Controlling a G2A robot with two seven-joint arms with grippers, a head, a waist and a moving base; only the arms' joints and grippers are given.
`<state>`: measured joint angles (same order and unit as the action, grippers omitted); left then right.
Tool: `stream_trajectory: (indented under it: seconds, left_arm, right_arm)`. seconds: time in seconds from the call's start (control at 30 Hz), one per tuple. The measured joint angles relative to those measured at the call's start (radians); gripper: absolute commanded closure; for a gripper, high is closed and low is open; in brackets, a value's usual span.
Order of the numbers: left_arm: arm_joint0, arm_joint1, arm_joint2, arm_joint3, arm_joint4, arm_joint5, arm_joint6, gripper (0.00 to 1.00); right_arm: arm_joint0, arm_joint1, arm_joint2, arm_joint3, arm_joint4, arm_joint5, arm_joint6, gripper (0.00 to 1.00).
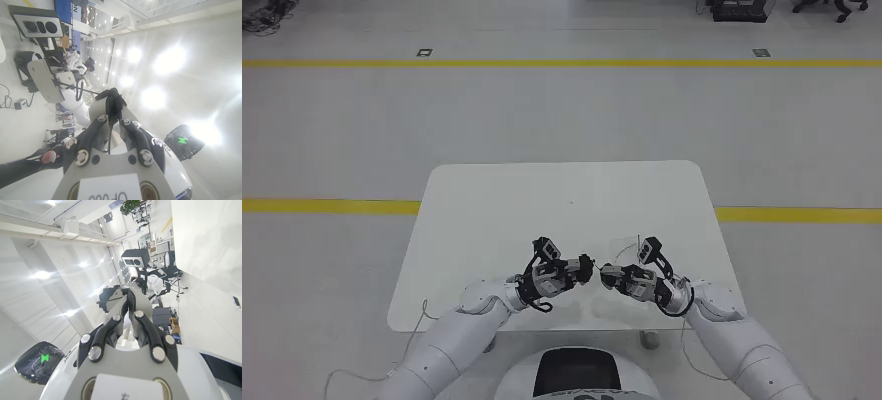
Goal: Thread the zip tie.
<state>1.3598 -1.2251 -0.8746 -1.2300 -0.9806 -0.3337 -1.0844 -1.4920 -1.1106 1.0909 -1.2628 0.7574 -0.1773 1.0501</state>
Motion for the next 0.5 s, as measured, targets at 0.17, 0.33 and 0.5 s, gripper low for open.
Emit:
stream_trajectory:
  seconds: [0.17,0.33,0.5]
  left_arm:
    - [0.0,0.0,0.0,0.0,0.0,0.0,0.0,1.0]
    - [0.0,0.0,0.0,0.0,0.0,0.0,0.0,1.0]
    - [0.0,0.0,0.0,0.0,0.0,0.0,0.0,1.0]
  right_arm:
    - [-0.001,-0.001,-0.001,0.0,-0.008,0.002,0.003,1.0]
    - [-0.001,-0.001,-0.002,0.0,-0.018,0.005,0.004,1.0]
    - [0.0,-0.001,-0.004,-0.001,-0.031,0.007,0.002,1.0]
